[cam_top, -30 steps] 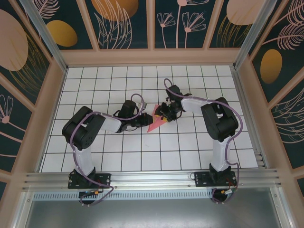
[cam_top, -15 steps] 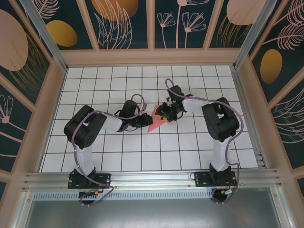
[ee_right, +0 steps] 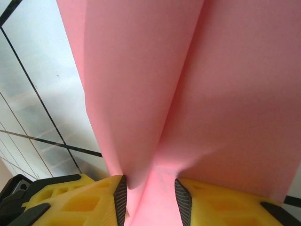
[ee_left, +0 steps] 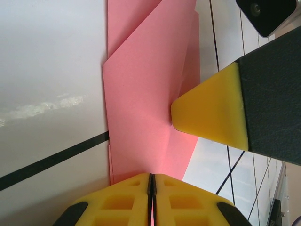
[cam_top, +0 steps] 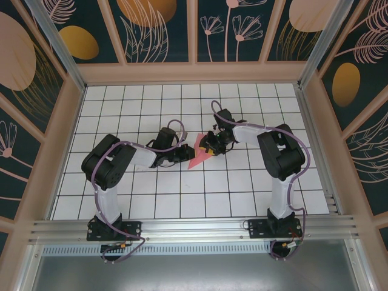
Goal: Fold a paper plane with a square sheet of paper (pick it up from the middle)
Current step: Fourth fold the wing at the center of the table.
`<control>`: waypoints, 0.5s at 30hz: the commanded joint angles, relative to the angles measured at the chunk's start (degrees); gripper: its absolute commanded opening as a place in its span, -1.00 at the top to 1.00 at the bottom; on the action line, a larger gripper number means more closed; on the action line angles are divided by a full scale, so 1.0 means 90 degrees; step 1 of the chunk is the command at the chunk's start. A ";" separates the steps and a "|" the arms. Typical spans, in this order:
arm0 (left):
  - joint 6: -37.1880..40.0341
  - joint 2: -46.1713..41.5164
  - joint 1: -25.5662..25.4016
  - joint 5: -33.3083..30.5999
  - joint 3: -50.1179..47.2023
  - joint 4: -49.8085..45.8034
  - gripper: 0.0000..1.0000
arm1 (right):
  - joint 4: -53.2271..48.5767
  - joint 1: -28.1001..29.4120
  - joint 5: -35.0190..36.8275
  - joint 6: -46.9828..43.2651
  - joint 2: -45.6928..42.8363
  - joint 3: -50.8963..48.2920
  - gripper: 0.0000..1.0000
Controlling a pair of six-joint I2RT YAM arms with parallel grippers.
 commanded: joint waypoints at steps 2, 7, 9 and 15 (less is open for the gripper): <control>0.0036 0.0056 0.0012 -0.0224 0.0087 -0.0215 0.75 | -0.0407 0.0004 0.1293 -0.0077 0.1145 -0.0443 0.23; 0.0054 0.0050 0.0013 -0.0314 0.0087 -0.0314 0.75 | -0.0426 0.0023 0.1293 -0.0108 0.1212 -0.0392 0.23; 0.0062 0.0050 0.0008 -0.0392 0.0085 -0.0389 0.75 | -0.0436 0.0035 0.1284 -0.0108 0.1240 -0.0381 0.23; 0.0088 0.0091 0.0012 -0.0485 0.0121 -0.0518 0.76 | -0.0456 0.0042 0.1283 -0.0114 0.1305 -0.0349 0.23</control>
